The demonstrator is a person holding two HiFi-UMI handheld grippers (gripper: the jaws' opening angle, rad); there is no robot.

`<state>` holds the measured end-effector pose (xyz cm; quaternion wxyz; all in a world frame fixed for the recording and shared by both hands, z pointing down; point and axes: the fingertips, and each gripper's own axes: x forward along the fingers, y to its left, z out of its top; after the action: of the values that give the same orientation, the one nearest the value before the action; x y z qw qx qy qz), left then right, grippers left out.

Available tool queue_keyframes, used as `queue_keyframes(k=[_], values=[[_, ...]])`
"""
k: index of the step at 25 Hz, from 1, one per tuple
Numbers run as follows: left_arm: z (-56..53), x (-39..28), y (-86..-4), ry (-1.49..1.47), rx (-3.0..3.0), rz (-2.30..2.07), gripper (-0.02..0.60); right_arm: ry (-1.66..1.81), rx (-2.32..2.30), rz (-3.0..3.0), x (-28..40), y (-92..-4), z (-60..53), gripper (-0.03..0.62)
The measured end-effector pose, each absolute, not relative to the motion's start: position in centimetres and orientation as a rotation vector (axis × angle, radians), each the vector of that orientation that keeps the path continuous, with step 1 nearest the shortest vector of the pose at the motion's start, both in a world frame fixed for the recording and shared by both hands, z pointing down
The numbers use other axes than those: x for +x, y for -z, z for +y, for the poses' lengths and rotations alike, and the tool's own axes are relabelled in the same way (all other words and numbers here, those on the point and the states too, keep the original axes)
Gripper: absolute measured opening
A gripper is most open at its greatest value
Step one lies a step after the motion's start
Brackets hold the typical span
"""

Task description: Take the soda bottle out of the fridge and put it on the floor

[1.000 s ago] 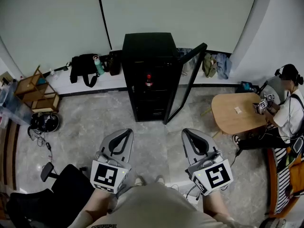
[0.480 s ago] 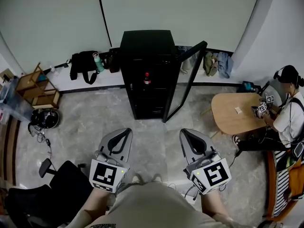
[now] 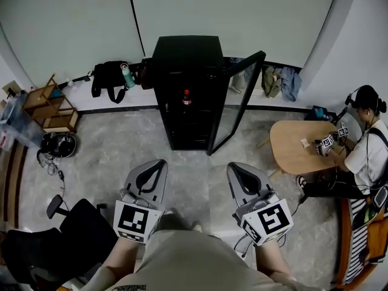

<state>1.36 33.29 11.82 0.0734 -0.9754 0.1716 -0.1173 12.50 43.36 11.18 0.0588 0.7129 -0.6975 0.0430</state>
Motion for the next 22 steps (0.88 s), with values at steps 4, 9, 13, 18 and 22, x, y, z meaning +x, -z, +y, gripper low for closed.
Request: queue_keyframes(k=[4,9,13,18,22], values=[[33.1,1.5,-11.8,0.355,-2.924,0.524,0.006,-0.165,2.154,-2.153,12.8,-11.6,42.7,-0.005],[32.1,2.1,-12.3,0.366,-2.894,0.522,0.006,-0.175,2.137,-2.166,13.1,-12.0,40.9,-0.005],[30.4,3.0,-11.1,0.237,-3.003,0.489,0.006,-0.162,2.134,-2.171,13.5,-11.4,38.8,-0.003],[26.2,4.1,-11.1,0.235,-3.007,0.487,0.006,-0.169,2.135,-2.135,14.8,-11.9,35.0,-0.003],[22.0,5.2,-11.6,0.223,-3.019,0.466,0.006,-0.189,2.132,-2.105,15.8,-12.4,31.2,-0.003]])
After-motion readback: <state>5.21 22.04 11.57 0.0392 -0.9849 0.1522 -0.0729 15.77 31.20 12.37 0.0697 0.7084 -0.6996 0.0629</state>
